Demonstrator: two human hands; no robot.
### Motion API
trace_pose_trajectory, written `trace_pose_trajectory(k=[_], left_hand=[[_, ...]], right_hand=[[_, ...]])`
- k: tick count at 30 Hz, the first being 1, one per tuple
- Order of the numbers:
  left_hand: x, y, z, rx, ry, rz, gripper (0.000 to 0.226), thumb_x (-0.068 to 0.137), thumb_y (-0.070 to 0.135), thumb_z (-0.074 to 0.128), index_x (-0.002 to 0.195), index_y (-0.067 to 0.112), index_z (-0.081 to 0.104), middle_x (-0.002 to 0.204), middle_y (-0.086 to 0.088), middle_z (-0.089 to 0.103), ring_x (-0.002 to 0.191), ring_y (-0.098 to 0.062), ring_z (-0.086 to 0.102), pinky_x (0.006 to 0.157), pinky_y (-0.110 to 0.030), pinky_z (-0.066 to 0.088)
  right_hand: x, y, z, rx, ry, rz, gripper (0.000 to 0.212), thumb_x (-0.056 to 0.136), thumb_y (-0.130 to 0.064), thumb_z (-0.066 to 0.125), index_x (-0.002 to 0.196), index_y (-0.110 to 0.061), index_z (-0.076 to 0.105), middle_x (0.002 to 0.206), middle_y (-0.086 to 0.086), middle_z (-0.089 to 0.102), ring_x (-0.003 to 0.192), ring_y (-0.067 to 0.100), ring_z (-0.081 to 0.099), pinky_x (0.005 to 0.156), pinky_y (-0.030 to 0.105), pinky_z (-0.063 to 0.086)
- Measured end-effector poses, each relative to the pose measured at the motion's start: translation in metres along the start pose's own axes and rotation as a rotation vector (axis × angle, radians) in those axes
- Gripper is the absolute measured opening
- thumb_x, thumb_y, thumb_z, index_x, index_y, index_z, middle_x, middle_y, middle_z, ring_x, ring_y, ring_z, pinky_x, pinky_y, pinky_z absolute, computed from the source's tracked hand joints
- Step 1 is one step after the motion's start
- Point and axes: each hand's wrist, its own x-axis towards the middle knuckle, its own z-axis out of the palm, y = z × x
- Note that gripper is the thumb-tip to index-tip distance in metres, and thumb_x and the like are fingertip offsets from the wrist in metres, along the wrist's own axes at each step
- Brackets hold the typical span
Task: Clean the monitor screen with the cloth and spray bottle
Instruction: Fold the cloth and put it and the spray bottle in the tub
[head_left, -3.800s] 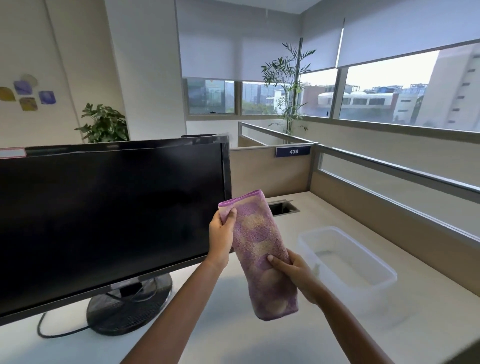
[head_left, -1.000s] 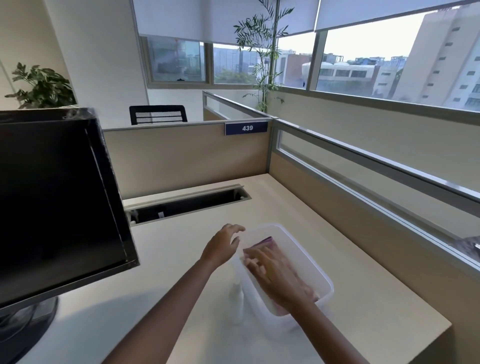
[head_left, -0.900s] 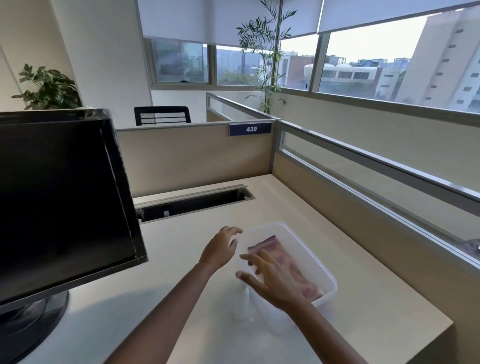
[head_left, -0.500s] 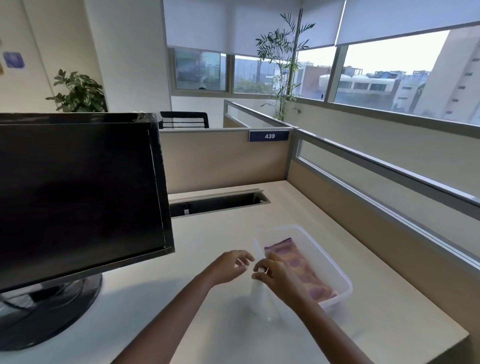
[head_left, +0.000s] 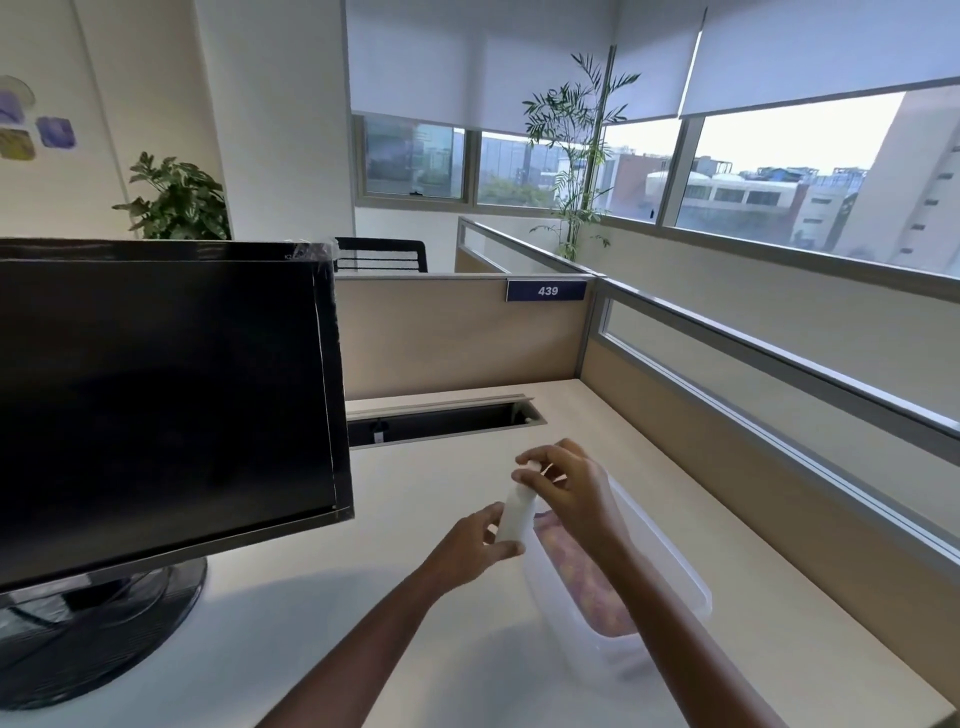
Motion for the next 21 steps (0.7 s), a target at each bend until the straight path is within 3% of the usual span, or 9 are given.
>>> trace_pose_trajectory(k=[4,7,10,14,17,21], left_hand=[[0.015,0.011,0.002,-0.08,0.115,0.015,0.046,0.087,0.023,0.06,0.128,0.009,0.044,0.125,-0.01,0.057,0.089,-0.017,0.055,0.072,-0.016,0.046],[0.026,0.021,0.005,-0.156,0.148,0.089,0.042,0.087,0.02,0.059,0.126,0.01,0.046,0.119,-0.003,0.058,0.094,-0.017,0.057,0.068,-0.012,0.048],[0.036,0.029,0.01,-0.148,0.175,0.13,0.04,0.086,0.017,0.06,0.124,0.011,0.05,0.117,-0.005,0.062,0.1,-0.021,0.061,0.082,-0.023,0.052],[0.05,0.031,0.017,-0.062,0.193,0.067,0.04,0.086,0.018,0.061,0.124,0.011,0.051,0.121,-0.012,0.06,0.107,-0.025,0.059,0.089,-0.032,0.048],[0.06,0.026,0.02,0.14,0.162,0.0,0.052,0.087,0.019,0.059,0.134,0.013,0.039,0.135,-0.011,0.044,0.124,-0.025,0.047,0.1,-0.031,0.038],[0.068,0.019,0.022,0.276,0.095,-0.173,0.069,0.088,0.018,0.058,0.143,0.007,0.018,0.149,-0.013,0.024,0.135,-0.025,0.032,0.106,-0.031,0.032]], right_hand=[[0.013,0.009,0.002,0.078,0.013,0.07,0.034,0.084,-0.019,0.063,0.116,-0.007,0.058,0.104,0.001,0.052,0.087,0.015,0.056,0.067,0.01,0.048],[0.016,0.026,0.007,0.032,-0.057,0.151,0.042,0.082,-0.023,0.066,0.119,-0.005,0.055,0.111,0.008,0.054,0.093,0.018,0.056,0.075,0.024,0.052],[0.016,0.044,0.011,0.001,-0.08,0.198,0.044,0.08,-0.023,0.069,0.118,-0.006,0.054,0.112,0.009,0.056,0.095,0.019,0.057,0.078,0.033,0.055],[0.021,0.065,0.01,0.008,-0.057,0.219,0.042,0.079,-0.019,0.07,0.116,-0.006,0.055,0.106,0.004,0.056,0.089,0.016,0.057,0.064,0.013,0.047],[0.023,0.082,0.015,0.007,-0.052,0.258,0.046,0.079,-0.019,0.07,0.119,-0.005,0.053,0.105,0.002,0.054,0.089,0.016,0.056,0.062,0.01,0.044],[0.023,0.112,0.029,-0.003,-0.071,0.399,0.045,0.077,-0.021,0.071,0.116,-0.011,0.053,0.108,0.006,0.063,0.09,0.02,0.06,0.081,0.037,0.052]])
